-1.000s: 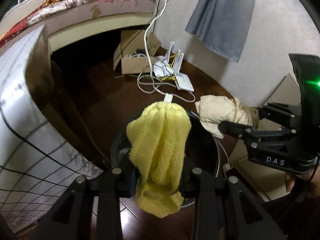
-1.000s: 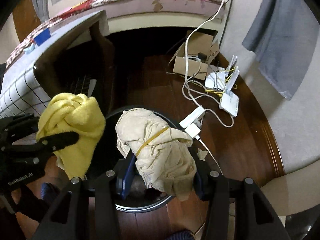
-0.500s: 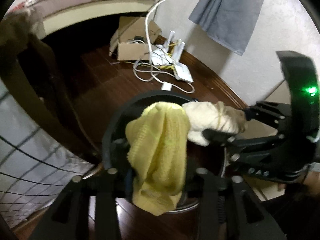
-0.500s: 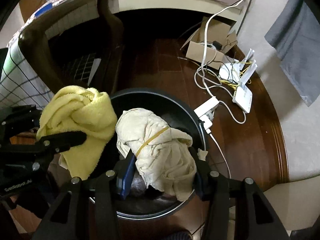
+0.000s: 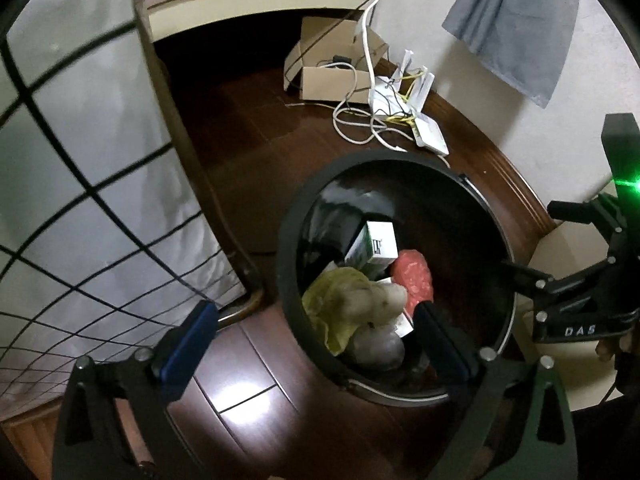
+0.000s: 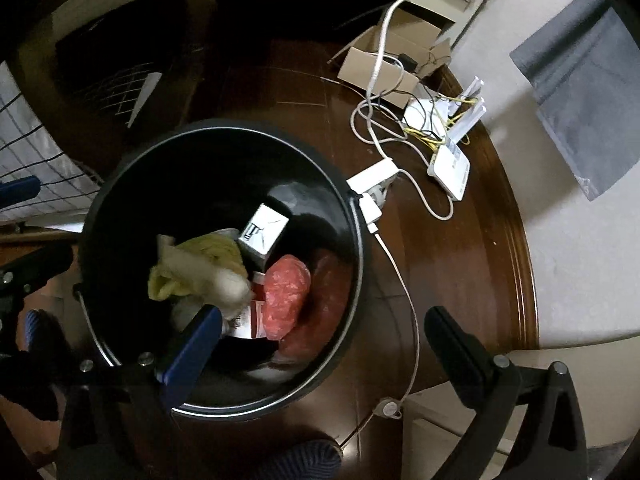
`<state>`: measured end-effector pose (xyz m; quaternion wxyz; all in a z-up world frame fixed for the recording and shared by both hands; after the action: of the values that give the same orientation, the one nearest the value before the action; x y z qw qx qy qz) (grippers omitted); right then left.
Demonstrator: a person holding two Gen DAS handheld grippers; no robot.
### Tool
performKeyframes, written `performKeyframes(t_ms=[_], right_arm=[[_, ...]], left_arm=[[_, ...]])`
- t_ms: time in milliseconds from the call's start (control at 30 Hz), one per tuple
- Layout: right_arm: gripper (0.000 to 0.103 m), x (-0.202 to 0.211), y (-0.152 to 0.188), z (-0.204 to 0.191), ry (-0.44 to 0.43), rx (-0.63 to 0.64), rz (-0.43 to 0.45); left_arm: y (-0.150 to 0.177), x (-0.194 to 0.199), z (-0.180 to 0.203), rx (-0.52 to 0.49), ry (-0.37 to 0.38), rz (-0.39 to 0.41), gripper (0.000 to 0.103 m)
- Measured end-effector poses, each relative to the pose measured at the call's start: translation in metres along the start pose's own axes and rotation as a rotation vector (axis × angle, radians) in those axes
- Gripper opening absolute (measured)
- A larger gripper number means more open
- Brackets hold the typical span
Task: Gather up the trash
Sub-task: 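Carry the yellow and beige cloths over the black bin and release them, then move both open tools back from the bin toward the table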
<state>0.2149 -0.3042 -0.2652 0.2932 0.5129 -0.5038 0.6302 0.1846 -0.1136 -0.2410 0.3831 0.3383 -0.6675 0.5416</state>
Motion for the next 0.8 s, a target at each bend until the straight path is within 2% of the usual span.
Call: performKeyframes(t_ms=[500, 800], right_arm=[[0.102, 0.035, -0.009, -0.016, -0.018, 0.007, 0.077], [0.102, 0.074, -0.028, -0.033, -0.035, 0.019, 0.178]], left_arm=[[-0.016, 0.032, -0.004, -0.003, -0.021, 0.073, 0.099], [-0.033, 0.067, -0.020, 0.008, -0.047, 0.150, 0.099]])
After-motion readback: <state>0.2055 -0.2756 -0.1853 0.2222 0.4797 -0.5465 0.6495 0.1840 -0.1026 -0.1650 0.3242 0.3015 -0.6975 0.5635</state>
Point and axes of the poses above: each gripper's, at about its wrist camera, not at the fingertips, and x roughly against the way its jaws point, z to its right, y to its underside, the point moved 8 cm from there along -x, roughly the way its jaws point, and after that the axes turned 15 degrees about -y, right-handed, at the moved point
